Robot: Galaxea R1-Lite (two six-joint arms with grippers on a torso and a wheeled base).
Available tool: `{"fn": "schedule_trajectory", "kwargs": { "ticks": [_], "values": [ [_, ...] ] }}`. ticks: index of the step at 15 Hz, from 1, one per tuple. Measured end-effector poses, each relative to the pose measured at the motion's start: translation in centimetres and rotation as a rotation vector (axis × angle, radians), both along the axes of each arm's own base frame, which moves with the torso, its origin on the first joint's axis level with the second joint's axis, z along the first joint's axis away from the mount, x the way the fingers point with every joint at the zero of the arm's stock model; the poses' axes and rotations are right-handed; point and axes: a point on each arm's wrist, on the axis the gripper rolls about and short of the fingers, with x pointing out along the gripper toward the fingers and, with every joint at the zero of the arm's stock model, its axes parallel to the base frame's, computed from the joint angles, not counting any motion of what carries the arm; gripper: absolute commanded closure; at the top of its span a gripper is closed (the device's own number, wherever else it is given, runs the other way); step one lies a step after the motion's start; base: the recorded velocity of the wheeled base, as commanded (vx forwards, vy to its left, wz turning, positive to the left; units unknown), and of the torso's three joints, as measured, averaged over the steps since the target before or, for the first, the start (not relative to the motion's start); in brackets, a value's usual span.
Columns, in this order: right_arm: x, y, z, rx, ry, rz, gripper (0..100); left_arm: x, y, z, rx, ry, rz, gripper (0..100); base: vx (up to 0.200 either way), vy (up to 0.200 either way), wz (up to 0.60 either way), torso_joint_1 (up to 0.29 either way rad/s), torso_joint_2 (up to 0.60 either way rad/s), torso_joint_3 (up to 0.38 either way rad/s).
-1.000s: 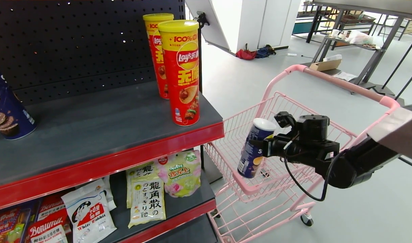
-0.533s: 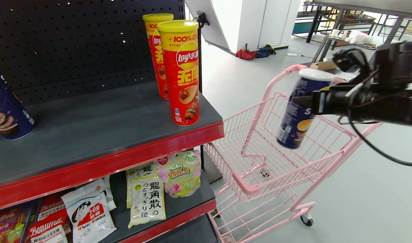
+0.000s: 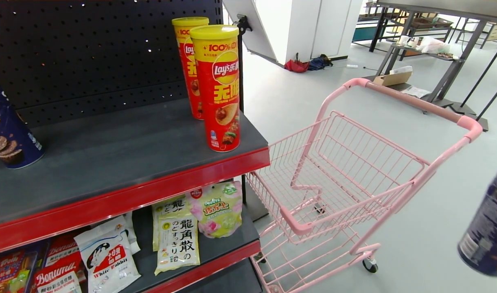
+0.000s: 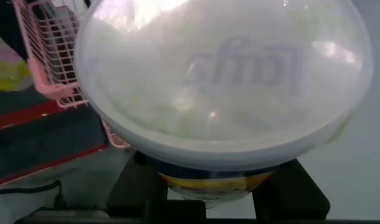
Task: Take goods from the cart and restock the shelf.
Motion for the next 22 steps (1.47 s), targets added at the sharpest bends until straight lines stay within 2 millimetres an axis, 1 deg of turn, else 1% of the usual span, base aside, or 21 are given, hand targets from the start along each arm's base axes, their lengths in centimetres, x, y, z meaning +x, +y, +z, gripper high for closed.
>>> {"fn": "schedule_trajectory", "kwargs": {
  "ticks": [1,2,4,6,11,18,20,22],
  "values": [
    [-1.5,-0.5,-1.2,-0.025,0.004,-0.044,100,0.0,0.0,0.0,0.000,0.000,0.000,0,0.000,0.000,0.00,0.000,0.00,0.000],
    [-2.6,-0.7,-2.0,-0.039,0.000,-0.071,100,0.0,0.0,0.0,0.000,0.002,0.000,0,0.000,0.000,0.00,0.076,-0.25,-0.144],
    [-3.7,-0.9,-2.3,-0.058,-0.035,-0.081,100,0.0,0.0,0.0,0.000,0.001,0.000,0,0.000,0.000,0.00,0.139,-0.43,-0.273],
    [-4.2,-0.9,-2.3,-0.066,-0.057,-0.078,100,0.0,0.0,0.0,0.000,0.000,0.000,0,0.000,0.000,0.00,0.193,-0.54,-0.337],
    [-4.6,-0.9,-2.6,-0.067,-0.061,-0.076,100,0.0,0.0,0.0,0.000,0.000,0.000,0,0.000,0.000,0.00,0.218,-0.56,-0.341],
    [-4.3,-0.9,-2.7,-0.059,-0.045,-0.052,100,0.0,0.0,0.0,0.000,0.001,0.000,0,0.000,0.000,0.00,0.163,-0.39,-0.231],
    [-4.1,-0.9,-2.7,-0.060,-0.038,-0.054,100,0.0,0.0,0.0,0.000,0.001,0.000,0,0.000,0.000,0.00,0.085,-0.21,-0.115],
    [-4.0,-0.9,-3.0,-0.060,-0.029,-0.057,100,0.0,0.0,0.0,0.000,0.001,0.000,0,0.000,0.000,0.60,0.017,-0.03,-0.029]
  ]
}}
